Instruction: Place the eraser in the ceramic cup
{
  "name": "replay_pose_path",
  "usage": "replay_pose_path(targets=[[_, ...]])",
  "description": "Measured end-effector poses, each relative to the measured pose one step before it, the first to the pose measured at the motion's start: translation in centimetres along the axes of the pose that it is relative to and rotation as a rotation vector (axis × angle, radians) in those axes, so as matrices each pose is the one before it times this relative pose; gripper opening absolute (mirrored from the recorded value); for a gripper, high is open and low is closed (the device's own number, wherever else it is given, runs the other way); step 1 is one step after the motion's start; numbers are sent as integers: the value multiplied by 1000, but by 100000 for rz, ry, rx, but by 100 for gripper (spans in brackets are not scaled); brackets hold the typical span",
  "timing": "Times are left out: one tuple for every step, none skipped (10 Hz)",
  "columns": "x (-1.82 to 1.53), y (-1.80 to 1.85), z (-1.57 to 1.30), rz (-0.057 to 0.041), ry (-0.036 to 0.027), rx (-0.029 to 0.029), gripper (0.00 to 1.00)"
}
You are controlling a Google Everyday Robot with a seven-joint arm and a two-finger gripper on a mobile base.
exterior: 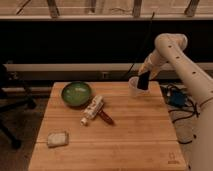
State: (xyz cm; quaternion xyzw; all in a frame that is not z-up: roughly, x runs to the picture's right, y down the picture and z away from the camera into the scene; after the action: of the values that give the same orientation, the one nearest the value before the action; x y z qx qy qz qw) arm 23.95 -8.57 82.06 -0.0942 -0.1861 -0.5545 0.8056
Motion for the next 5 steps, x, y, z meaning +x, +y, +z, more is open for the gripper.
replay_pose_path(targets=[[1027,-406,164,-1300,2684,1524,1],[855,-327,216,-1028,2071,1197,1],[418,-76,132,-426,1147,566,1],[672,91,278,202,970,541,3],[987,118,921,59,17,-680,13]])
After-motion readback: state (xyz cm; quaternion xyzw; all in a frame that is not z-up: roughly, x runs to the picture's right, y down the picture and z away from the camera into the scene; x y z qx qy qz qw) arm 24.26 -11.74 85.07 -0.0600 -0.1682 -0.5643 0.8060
